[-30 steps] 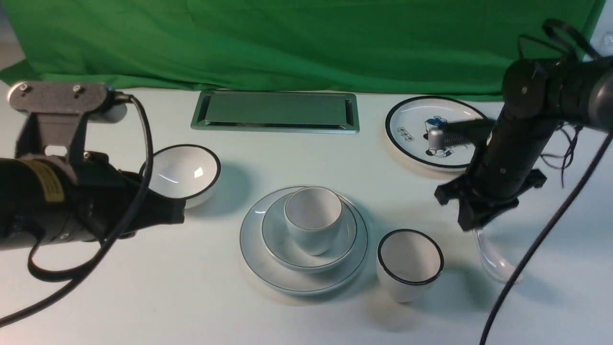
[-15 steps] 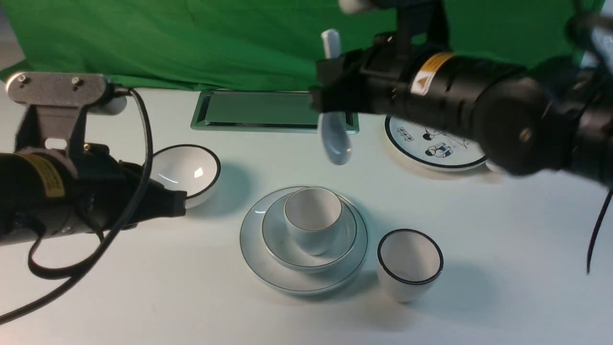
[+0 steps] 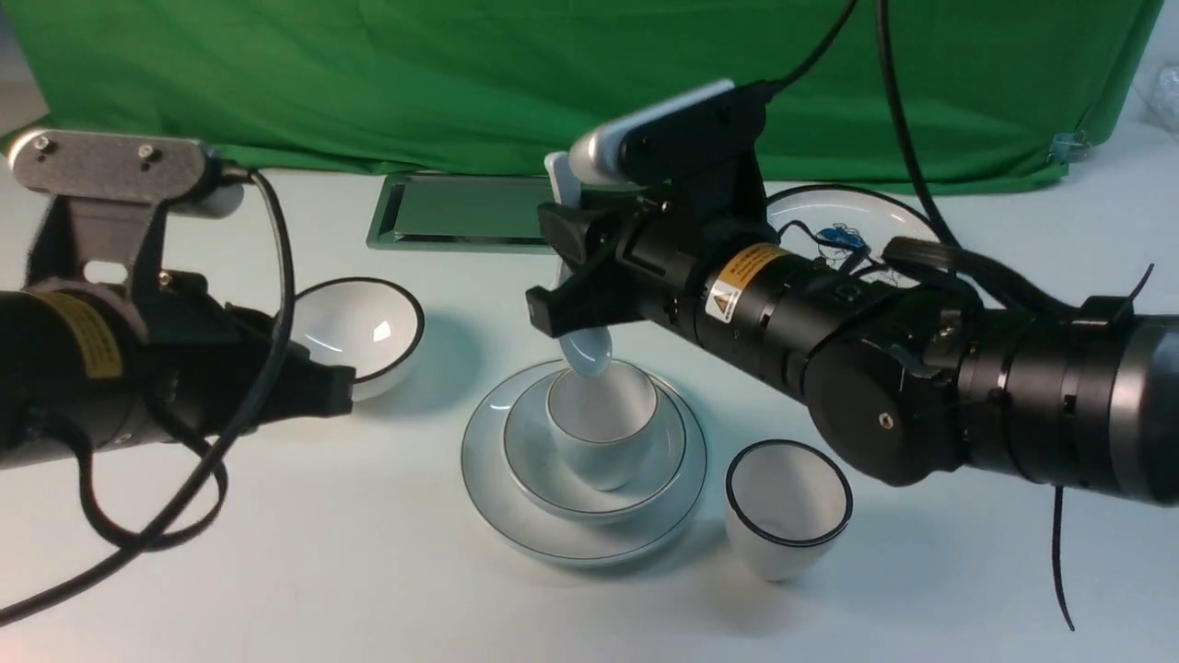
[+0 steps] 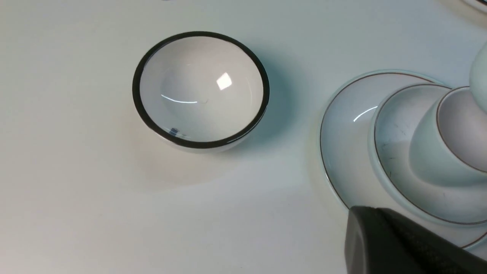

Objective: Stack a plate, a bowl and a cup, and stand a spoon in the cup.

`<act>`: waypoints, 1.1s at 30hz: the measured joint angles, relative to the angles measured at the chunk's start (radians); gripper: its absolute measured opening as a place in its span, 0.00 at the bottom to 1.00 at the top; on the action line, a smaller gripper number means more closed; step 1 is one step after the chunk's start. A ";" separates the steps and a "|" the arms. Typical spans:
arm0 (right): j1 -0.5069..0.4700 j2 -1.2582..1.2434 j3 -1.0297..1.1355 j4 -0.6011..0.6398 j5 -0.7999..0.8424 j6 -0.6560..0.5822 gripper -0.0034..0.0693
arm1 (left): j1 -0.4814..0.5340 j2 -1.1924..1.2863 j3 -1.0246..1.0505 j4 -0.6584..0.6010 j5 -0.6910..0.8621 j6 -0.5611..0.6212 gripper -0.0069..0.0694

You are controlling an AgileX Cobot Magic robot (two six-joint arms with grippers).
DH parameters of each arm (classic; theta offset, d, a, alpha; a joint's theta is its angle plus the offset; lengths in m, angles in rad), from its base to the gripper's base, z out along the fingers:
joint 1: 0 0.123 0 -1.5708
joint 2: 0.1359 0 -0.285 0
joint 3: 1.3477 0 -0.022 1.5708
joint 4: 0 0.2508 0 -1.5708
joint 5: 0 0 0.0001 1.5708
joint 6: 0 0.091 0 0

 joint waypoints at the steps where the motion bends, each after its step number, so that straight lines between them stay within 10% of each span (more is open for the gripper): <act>1: 0.000 0.005 0.014 0.000 -0.014 -0.005 0.28 | 0.000 0.000 0.000 0.000 0.000 0.000 0.09; 11: 0.000 0.038 0.167 0.001 -0.204 -0.013 0.29 | 0.000 0.000 0.000 0.026 -0.001 0.000 0.09; 21: 0.001 -0.034 0.173 0.001 -0.097 -0.024 0.64 | 0.000 0.000 0.000 0.029 -0.008 0.000 0.09; 28: -0.065 -0.517 0.165 0.001 0.539 -0.148 0.18 | 0.000 0.000 0.000 0.037 -0.019 0.000 0.09; 33: -0.280 -0.927 0.201 -0.102 0.894 -0.059 0.09 | 0.000 -0.010 0.000 0.035 -0.029 0.000 0.09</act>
